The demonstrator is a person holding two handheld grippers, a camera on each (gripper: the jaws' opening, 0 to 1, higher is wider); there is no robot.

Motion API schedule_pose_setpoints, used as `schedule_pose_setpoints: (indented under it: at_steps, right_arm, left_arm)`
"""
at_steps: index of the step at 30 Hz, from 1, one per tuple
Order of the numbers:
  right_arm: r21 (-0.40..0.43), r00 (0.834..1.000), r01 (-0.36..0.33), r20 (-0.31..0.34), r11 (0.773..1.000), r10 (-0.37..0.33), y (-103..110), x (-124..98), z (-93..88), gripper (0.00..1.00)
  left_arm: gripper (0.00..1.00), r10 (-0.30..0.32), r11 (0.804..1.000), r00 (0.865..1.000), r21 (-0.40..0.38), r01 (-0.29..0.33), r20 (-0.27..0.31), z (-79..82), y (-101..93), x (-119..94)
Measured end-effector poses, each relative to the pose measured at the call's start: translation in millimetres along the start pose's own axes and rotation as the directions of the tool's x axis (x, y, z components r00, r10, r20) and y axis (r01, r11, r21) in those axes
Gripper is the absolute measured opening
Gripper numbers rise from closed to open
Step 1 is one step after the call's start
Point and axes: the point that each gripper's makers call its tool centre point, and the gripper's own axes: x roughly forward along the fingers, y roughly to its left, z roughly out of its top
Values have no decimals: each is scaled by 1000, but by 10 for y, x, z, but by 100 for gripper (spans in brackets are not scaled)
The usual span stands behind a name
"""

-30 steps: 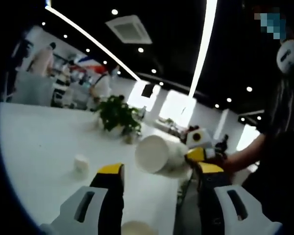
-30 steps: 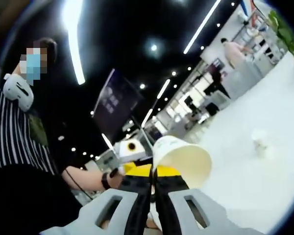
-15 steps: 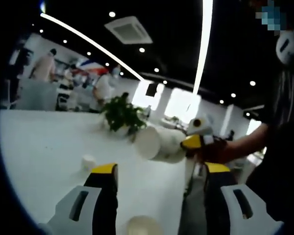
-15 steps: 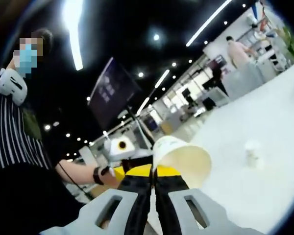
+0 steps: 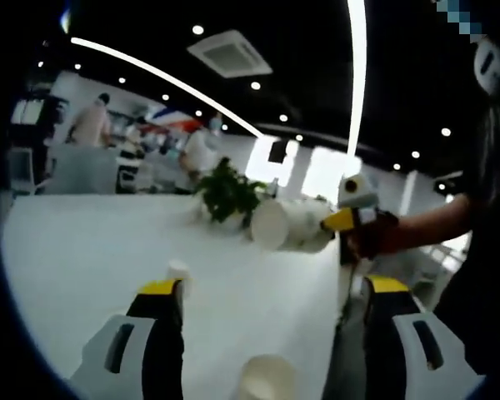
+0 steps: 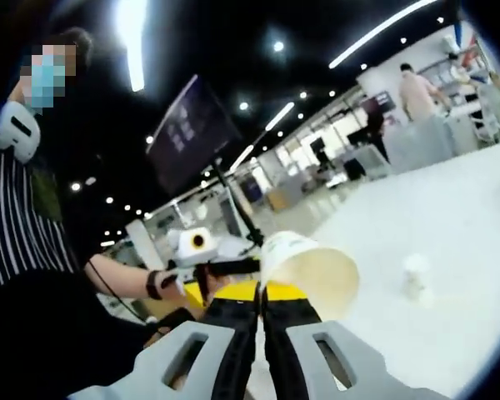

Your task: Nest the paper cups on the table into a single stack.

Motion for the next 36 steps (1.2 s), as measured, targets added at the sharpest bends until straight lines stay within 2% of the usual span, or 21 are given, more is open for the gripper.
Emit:
schedule_pose_setpoints:
  at_steps: [7, 11, 18, 23, 26, 30, 36]
  right_arm:
    - [-24, 999, 1, -49, 1000, -2, -26, 23, -27, 0]
    - [-37, 997, -5, -71, 999, 2, -34, 59, -35, 0]
    - [-57, 995, -1, -104, 998, -5, -45, 54, -24, 0]
    - [-71, 991, 11, -129, 997, -20, -75, 29, -13, 0]
    - [-88, 989, 13, -144, 996, -26, -71, 22, 17, 0]
    - [-120, 984, 14, -175, 993, -35, -68, 13, 60, 0]
    - [-139, 984, -7, -178, 990, -18, 7, 1, 249, 0]
  left_arm:
    - [96, 16, 1000, 1000, 11, -16, -19, -69, 23, -13]
    - [98, 16, 1000, 1000, -2, -16, -9, -54, 20, -9]
    - [98, 43, 997, 999, 60, -41, -32, -66, 88, -24]
    - [98, 64, 995, 997, 73, -61, -33, -61, 143, -50]
    - [98, 76, 995, 997, 72, -74, -22, -53, 180, -94]
    - [98, 89, 993, 995, 81, -86, -37, -107, 211, -139]
    - [98, 110, 992, 993, 62, -108, -39, -177, 238, -245]
